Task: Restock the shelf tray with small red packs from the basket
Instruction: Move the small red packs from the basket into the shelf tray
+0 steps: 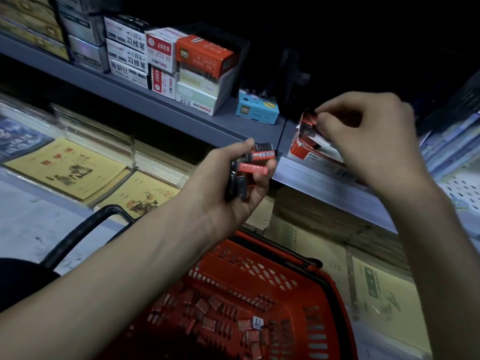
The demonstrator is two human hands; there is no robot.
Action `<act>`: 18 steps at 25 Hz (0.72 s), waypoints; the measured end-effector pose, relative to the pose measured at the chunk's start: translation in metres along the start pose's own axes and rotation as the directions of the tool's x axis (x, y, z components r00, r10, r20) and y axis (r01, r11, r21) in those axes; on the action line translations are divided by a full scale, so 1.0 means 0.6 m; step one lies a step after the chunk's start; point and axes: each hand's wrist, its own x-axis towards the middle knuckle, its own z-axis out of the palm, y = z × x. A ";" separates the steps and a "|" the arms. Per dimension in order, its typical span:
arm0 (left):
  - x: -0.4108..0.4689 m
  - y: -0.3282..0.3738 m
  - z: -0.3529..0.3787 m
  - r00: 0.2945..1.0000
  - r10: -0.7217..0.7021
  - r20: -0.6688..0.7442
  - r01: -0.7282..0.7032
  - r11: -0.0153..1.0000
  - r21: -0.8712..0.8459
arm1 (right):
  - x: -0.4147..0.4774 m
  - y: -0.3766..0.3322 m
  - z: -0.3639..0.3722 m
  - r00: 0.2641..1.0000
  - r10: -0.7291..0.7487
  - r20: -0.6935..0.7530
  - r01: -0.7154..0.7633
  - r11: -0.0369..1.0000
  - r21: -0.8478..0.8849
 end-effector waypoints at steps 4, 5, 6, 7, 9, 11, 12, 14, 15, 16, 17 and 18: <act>0.002 -0.003 0.003 0.995 0.047 0.090 -0.051 0.998 0.040 | -0.052 -0.054 0.003 0.952 0.129 0.276 -0.219 0.920 0.325; 0.002 -0.006 0.003 0.993 0.063 0.103 -0.071 0.994 0.083 | -0.065 -0.057 0.012 0.936 0.146 0.321 -0.264 0.894 0.362; 0.004 -0.010 0.002 0.990 0.079 0.114 -0.095 0.985 0.142 | -0.075 -0.055 0.017 0.930 0.160 0.331 -0.287 0.880 0.379; 0.005 -0.015 0.002 0.989 0.091 0.119 -0.114 0.972 0.207 | -0.083 -0.051 0.019 0.928 0.172 0.331 -0.299 0.872 0.386; 0.009 -0.024 0.000 0.985 0.110 0.135 -0.149 0.935 0.322 | -0.095 -0.042 0.017 0.900 0.209 0.381 -0.369 0.833 0.413; 0.011 -0.032 0.000 0.983 0.116 0.139 -0.161 0.914 0.372 | -0.104 -0.036 0.009 0.844 0.259 0.470 -0.483 0.749 0.454; 0.012 -0.034 0.000 0.985 0.115 0.131 -0.157 0.911 0.381 | -0.108 -0.035 0.007 0.821 0.280 0.497 -0.527 0.705 0.475; 0.009 -0.036 0.001 0.988 0.090 0.127 -0.130 0.923 0.363 | -0.111 -0.034 0.010 0.819 0.297 0.491 -0.546 0.666 0.508; 0.008 -0.036 0.002 0.990 0.069 0.126 -0.109 0.935 0.339 | -0.111 -0.035 0.012 0.831 0.299 0.469 -0.535 0.661 0.526; 0.008 -0.034 0.002 0.991 0.047 0.127 -0.085 0.946 0.312 | -0.111 -0.035 0.015 0.840 0.309 0.447 -0.529 0.651 0.544; 0.009 -0.033 0.003 0.992 0.027 0.127 -0.063 0.956 0.287 | -0.109 -0.037 0.016 0.843 0.329 0.425 -0.531 0.631 0.565; 0.010 -0.032 0.002 0.992 0.013 0.125 -0.045 0.964 0.263 | -0.106 -0.036 0.015 0.854 0.348 0.387 -0.519 0.621 0.587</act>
